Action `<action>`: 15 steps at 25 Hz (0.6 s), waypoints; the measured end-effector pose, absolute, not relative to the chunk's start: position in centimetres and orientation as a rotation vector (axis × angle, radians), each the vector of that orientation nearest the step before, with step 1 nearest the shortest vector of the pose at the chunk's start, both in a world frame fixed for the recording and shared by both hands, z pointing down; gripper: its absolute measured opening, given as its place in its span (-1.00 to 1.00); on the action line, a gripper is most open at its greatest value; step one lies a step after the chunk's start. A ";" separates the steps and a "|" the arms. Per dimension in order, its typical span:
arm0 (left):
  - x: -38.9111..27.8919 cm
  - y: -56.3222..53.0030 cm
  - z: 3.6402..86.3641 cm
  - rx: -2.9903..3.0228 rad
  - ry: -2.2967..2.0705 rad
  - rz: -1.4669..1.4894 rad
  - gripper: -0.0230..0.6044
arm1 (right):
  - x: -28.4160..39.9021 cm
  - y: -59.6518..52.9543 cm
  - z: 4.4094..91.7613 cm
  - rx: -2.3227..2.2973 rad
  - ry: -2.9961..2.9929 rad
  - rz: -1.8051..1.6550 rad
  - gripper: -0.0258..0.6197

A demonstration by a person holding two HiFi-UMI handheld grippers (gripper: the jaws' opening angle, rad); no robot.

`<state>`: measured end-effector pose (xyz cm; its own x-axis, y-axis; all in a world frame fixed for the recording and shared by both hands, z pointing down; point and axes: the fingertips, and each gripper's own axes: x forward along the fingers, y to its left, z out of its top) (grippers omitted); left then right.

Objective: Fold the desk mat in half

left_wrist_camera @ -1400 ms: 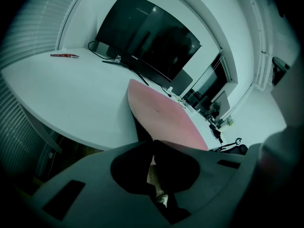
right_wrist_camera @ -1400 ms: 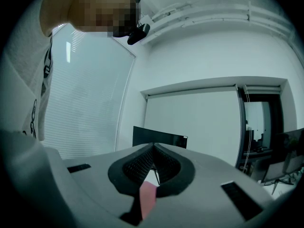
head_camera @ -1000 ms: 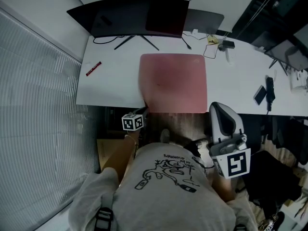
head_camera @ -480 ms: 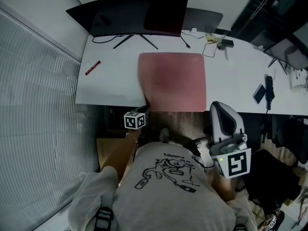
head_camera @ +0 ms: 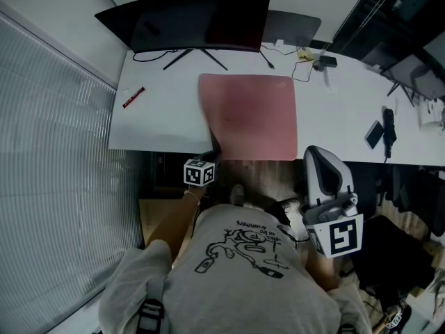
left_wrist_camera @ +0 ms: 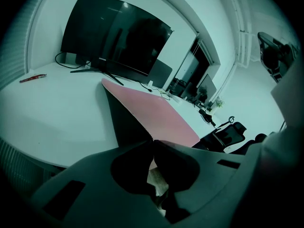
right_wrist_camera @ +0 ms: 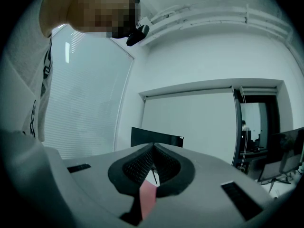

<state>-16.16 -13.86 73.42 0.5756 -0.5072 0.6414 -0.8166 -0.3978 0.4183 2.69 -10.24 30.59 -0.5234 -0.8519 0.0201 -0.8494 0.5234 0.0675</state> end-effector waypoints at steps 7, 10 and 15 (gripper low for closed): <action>-15.1 -13.7 73.0 2.104 -1.029 0.566 -0.83 | 3.3 -9.9 30.5 1.521 -2.698 -0.062 -0.89; -14.6 -13.7 73.0 2.113 -1.016 0.572 -0.83 | 4.0 -9.7 31.0 1.531 -2.662 -0.061 -0.89; -13.5 -13.6 72.7 2.141 -0.991 0.603 -0.83 | 4.4 -9.6 30.2 1.549 -2.690 -0.068 -0.89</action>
